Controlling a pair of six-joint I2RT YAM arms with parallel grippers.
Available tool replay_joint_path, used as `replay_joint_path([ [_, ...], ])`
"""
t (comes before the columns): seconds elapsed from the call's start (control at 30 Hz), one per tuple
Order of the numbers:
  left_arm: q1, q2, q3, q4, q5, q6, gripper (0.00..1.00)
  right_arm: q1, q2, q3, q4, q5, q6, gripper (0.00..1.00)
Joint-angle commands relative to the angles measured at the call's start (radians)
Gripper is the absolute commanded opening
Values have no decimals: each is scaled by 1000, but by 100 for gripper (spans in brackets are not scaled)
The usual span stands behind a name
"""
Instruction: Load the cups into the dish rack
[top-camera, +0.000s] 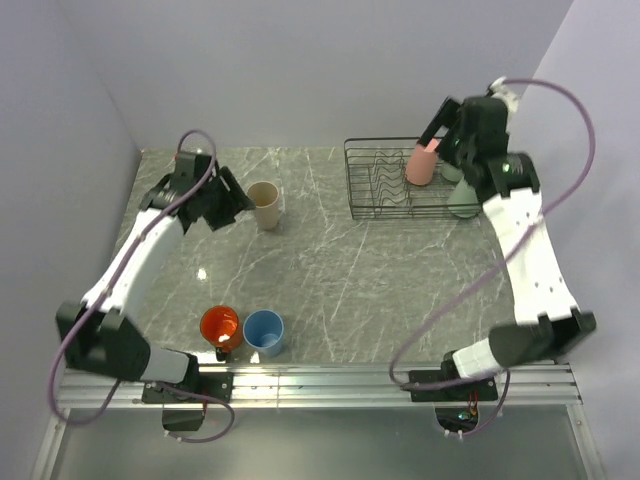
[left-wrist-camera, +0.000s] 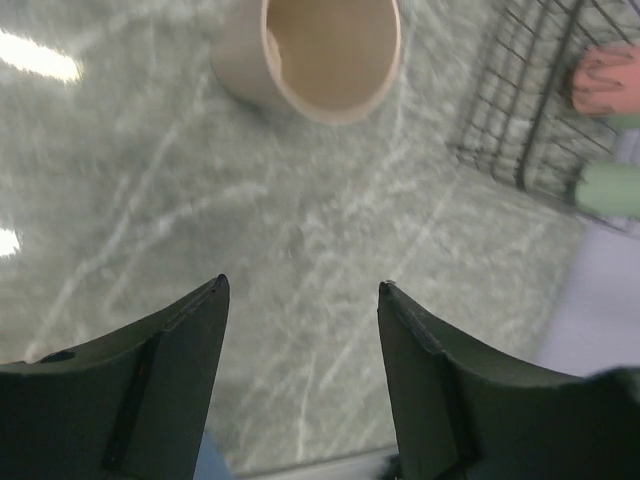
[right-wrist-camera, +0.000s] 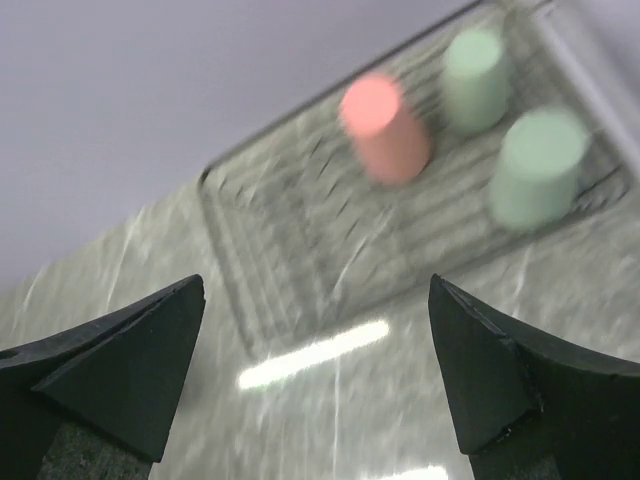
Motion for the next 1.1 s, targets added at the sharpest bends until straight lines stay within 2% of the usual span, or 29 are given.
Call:
replay_joint_path([
  [0.0, 4, 148, 174, -24, -115, 96, 66, 109, -126, -153, -51, -31, 30, 99],
  [0.13, 3, 384, 351, -100, -183, 174, 67, 124, -277, -343, -63, -38, 47, 99],
  [0.3, -1, 536, 484, -121, -256, 215, 65, 123, -398, -422, -135, 4, 30, 100],
  [0.37, -1, 598, 524, -156, -279, 216, 59, 126, -445, -463, -139, 15, 24, 100],
  [0.5, -2, 641, 508, -134, -232, 216, 42, 123, -467, -488, -157, 30, 5, 100],
  [0.57, -4, 648, 488, -109, -201, 213, 25, 121, -453, -474, -163, 33, -5, 100],
  [0.63, -4, 651, 485, -104, -183, 208, 0, 123, -442, -453, -172, 30, -12, 100],
  [0.8, -1, 569, 495, -103, -152, 205, 0, 121, -387, -359, -155, -17, -47, 100],
  [0.87, 7, 501, 501, -81, -96, 216, 0, 123, -343, -287, -140, -123, -71, 100],
  [0.97, 12, 377, 450, 44, 103, 202, 0, 123, -276, -203, -79, -348, -65, 100],
  [1.0, 13, 343, 420, 154, 256, 167, 0, 123, -257, -186, -44, -413, -50, 100],
  [1.03, 13, 276, 385, 232, 321, 135, 0, 121, -242, -173, -16, -471, -29, 100],
  [1.07, 13, 241, 301, 306, 404, 95, 0, 121, -214, -173, 18, -596, 25, 100],
])
